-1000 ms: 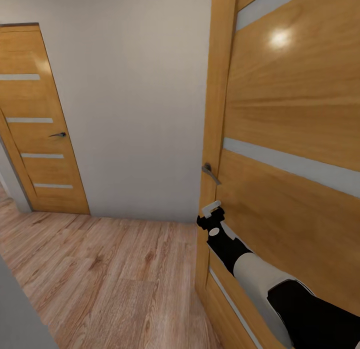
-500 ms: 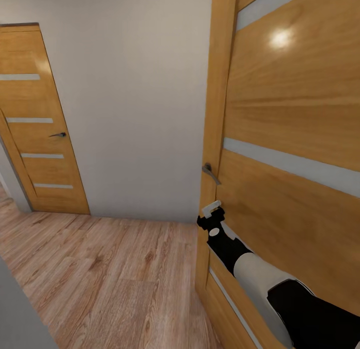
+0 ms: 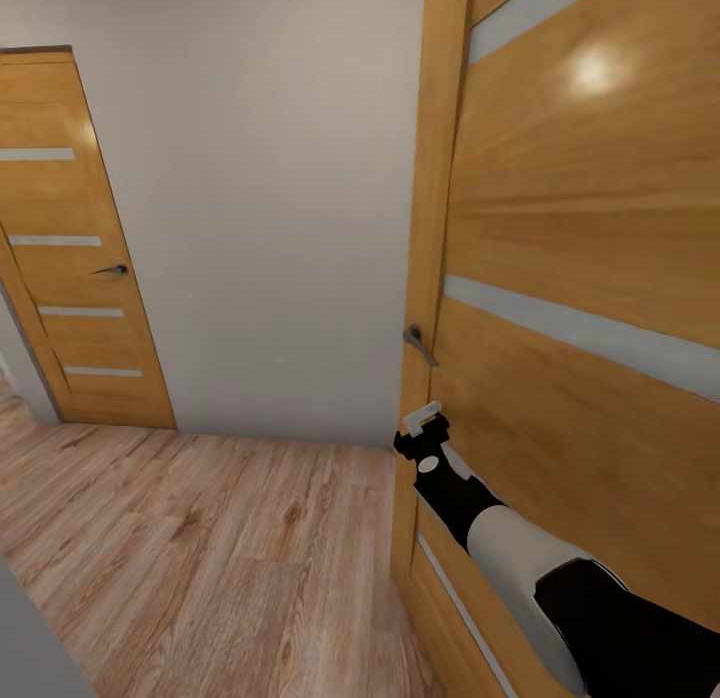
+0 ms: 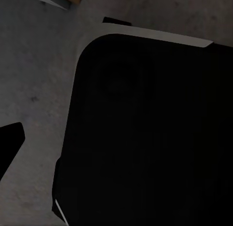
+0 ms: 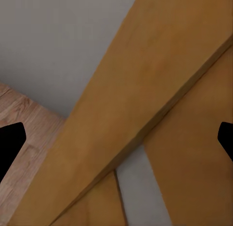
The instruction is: Move the two storage containers from the living room to the garage. In the garage, place one container on the floor and stack the other container on top of it (either order is fine).
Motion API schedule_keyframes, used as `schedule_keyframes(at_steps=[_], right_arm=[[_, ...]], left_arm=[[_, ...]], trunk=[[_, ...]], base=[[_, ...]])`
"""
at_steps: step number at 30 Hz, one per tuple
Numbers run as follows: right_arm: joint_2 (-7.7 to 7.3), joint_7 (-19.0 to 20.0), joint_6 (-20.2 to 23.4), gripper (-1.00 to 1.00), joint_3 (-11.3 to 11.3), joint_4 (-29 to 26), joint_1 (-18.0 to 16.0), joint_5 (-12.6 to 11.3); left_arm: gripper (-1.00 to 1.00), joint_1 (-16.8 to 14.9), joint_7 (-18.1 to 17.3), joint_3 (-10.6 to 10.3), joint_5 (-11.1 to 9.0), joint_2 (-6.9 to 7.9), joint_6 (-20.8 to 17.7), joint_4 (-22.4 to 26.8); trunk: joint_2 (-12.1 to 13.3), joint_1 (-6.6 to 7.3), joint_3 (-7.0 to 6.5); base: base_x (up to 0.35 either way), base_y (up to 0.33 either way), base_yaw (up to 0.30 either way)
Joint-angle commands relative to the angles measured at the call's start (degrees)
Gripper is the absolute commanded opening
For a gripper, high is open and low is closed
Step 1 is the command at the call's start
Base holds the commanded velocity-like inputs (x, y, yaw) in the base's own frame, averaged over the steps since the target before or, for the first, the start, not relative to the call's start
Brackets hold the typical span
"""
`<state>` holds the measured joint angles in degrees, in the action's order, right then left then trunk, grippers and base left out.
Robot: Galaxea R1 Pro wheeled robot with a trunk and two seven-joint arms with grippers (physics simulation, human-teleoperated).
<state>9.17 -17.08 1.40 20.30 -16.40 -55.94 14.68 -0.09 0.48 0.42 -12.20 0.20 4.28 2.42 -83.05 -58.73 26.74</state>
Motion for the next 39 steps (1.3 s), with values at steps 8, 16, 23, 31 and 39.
schedule_keyframes(at_steps=[8,16,23,31,39], right_arm=[[-0.1,-0.52,0.18,1.0,-0.44,0.11,-0.05,0.44],[-0.17,-0.5,0.24,1.0,-0.44,0.12,-0.05,0.44],[-0.46,-0.5,0.27,1.0,-0.43,0.14,-0.05,0.44],[-0.97,-0.67,0.3,1.0,-0.43,0.14,-0.05,0.44],[-3.96,-1.36,2.31,1.0,-0.84,0.17,-0.05,0.3]], left_arm=[[1.0,0.0,0.05,0.02,-0.28,0.01,0.11,0.04],[1.0,0.0,0.05,0.02,-0.28,0.0,0.11,0.04],[1.0,0.0,0.05,0.02,-0.29,0.06,0.11,0.04],[1.0,0.0,0.05,0.02,-0.28,-0.01,0.11,0.04],[1.0,0.0,0.05,0.02,-0.29,-0.02,0.11,0.04]], trunk=[[-0.03,0.0,0.06],[-0.03,0.0,0.06],[-0.03,0.0,0.06],[-0.03,0.0,0.06],[-0.03,0.0,0.06]], base=[[0.0,-0.082,0.0],[0.0,-0.012,0.0],[0.0,0.0,0.0],[0.0,0.0,0.0],[0.0,0.0,0.0]])
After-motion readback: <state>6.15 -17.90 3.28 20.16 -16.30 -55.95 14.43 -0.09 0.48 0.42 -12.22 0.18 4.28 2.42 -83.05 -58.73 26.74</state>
